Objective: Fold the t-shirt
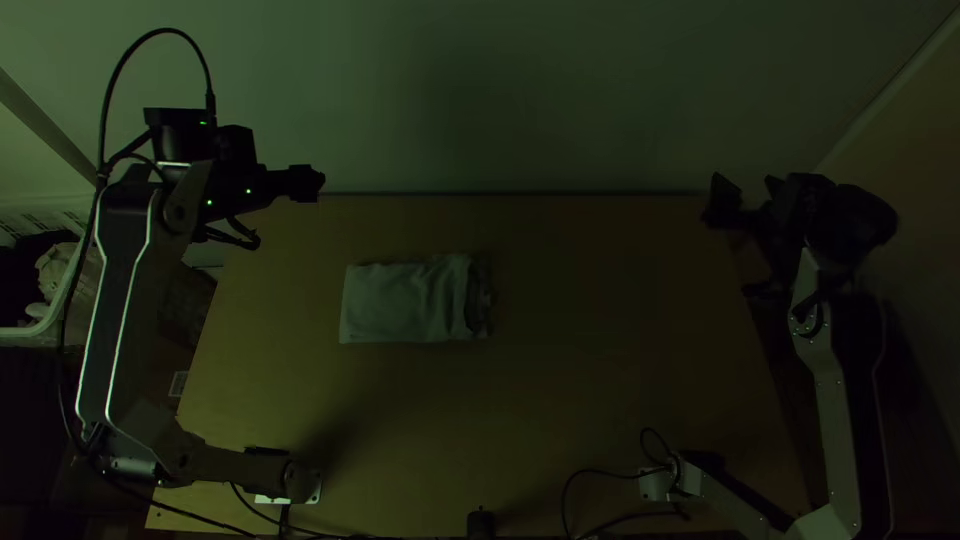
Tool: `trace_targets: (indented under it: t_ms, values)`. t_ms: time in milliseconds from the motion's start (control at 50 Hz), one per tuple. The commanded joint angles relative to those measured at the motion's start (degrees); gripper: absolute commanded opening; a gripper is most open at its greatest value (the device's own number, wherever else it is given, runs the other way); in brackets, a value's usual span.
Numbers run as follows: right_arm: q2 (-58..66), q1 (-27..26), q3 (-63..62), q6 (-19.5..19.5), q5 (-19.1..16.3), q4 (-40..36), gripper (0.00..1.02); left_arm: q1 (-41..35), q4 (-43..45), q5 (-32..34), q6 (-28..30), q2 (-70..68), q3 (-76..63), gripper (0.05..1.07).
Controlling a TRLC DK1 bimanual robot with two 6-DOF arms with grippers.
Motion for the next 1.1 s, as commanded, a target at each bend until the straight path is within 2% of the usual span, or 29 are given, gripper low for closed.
trace_targets:
  t_ms: [0, 260, 520, 720, 1080]
  values:
    - [-3.2, 1.2, 2.4, -1.9, -0.4, 1.2, 0.98, 2.1, 3.1, -0.2, 2.1, -7.8, -6.3, 1.03]
    - [-10.7, 4.4, -0.5, -3.7, -0.8, 1.7, 0.98, 6.9, 14.1, -0.4, 2.4, -23.1, -23.0, 1.03]
    - [-24.1, 6.8, -15.0, -5.1, -0.8, 15.6, 0.98, 12.2, 28.4, -4.4, 2.2, -37.2, -39.8, 1.03]
    - [-31.0, 6.9, -22.3, -4.7, -0.8, 16.3, 0.98, 16.2, 38.4, -4.5, 2.5, -48.4, -53.5, 1.03]
    - [-45.1, 6.6, -38.1, -4.2, -0.7, 15.9, 0.98, 18.2, 44.5, -4.8, 2.8, -69.0, -78.3, 1.03]
